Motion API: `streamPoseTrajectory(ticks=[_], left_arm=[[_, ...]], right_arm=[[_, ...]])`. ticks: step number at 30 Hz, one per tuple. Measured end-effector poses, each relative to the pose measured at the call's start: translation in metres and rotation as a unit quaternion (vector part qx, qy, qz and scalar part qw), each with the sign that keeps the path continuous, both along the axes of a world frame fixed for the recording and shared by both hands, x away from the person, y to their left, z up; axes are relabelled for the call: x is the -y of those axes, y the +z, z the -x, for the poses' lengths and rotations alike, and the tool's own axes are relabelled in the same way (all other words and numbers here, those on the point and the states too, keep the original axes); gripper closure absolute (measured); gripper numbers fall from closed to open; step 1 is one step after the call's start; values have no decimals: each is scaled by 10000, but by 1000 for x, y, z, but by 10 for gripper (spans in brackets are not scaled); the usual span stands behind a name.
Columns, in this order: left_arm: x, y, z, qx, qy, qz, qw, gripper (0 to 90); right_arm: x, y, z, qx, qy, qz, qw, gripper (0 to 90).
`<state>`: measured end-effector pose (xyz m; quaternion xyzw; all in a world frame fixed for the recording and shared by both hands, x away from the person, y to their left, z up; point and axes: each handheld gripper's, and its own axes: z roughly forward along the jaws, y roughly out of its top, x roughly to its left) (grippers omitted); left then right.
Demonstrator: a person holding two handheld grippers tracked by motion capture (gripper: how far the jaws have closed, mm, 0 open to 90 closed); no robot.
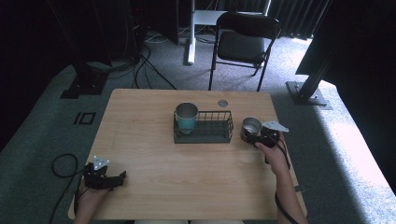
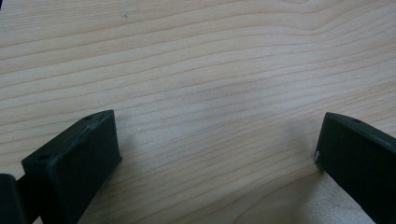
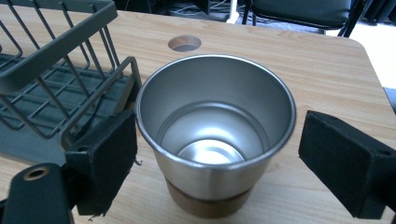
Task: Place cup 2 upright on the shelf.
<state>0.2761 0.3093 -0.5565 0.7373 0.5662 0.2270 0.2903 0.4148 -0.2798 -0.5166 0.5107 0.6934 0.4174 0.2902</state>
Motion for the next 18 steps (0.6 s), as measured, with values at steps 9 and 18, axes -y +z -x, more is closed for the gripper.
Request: streamPoseTrajectory(ticks=[9, 18], left_arm=[[0, 0, 0, 0, 1, 0, 10000, 3], [0, 0, 0, 0, 0, 0, 10000, 3]], right_arm=[[-7, -5, -11, -4, 22, 74, 10000, 113], [-8, -4, -16, 12, 3, 27, 10000, 121]])
